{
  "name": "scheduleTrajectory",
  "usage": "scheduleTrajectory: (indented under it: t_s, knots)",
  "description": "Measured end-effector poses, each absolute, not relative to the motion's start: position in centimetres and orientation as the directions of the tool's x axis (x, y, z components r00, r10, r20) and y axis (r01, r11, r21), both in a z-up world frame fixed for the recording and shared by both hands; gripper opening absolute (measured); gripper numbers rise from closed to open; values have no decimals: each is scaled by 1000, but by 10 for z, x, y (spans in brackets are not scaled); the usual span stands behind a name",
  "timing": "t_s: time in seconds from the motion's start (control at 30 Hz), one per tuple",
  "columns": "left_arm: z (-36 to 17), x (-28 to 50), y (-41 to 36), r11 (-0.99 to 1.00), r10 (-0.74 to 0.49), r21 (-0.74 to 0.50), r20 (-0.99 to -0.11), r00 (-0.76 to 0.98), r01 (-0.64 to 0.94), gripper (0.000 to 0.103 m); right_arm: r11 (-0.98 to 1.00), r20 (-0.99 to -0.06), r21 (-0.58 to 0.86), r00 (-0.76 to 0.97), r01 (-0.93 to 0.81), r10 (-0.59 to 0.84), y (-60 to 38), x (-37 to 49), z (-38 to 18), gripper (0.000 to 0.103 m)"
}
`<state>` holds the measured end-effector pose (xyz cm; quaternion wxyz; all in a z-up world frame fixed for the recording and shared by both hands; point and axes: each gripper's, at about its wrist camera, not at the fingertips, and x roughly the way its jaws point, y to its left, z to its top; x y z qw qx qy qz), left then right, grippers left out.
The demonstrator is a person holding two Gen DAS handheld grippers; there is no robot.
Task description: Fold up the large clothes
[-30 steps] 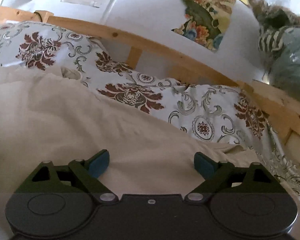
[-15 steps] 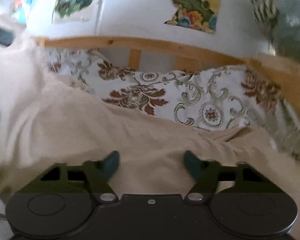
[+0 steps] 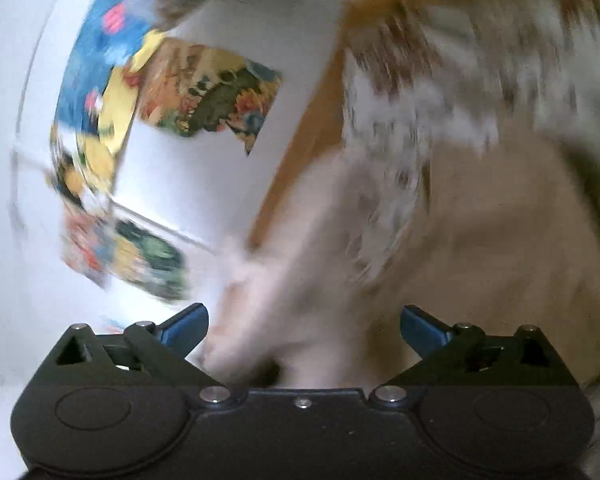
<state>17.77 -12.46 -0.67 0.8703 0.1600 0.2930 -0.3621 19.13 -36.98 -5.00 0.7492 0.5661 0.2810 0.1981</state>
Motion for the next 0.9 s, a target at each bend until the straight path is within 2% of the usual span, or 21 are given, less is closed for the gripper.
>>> scheduleTrajectory:
  t_s: [0.2,0.37,0.47,0.53,0.63,0.73,0.8,0.9]
  knots:
    - [-39,142,-122,551,-570,121,-667,479,825,1,476,-391,875,705,87,591,-355,209,-58,96]
    - [-44,147,-108,577,-600,-5,-681,420,816,1,598,-439,801,673,-5,595,-341,212,-50,92]
    - [-50,147,-105,590,-593,-15,-687,420,807,1,736,-508,672,668,-87,543,-323,211,-45,74]
    - [-53,145,-106,585,-592,-10,-689,418,811,1,794,-547,596,663,-118,510,-315,209,-43,48]
    - [-56,142,-107,591,-589,-1,-684,431,807,1,811,-565,572,660,-118,495,-313,207,-43,27]
    - [-51,145,-100,612,-626,-80,-657,420,787,4,871,-574,465,694,-161,435,-304,198,-35,17]
    - [-47,149,-90,614,-669,-168,-630,394,771,7,914,-576,361,726,-186,376,-295,192,-28,15]
    - [-36,147,-78,617,-695,-213,-599,398,758,8,943,-553,284,773,-175,311,-298,190,-15,13]
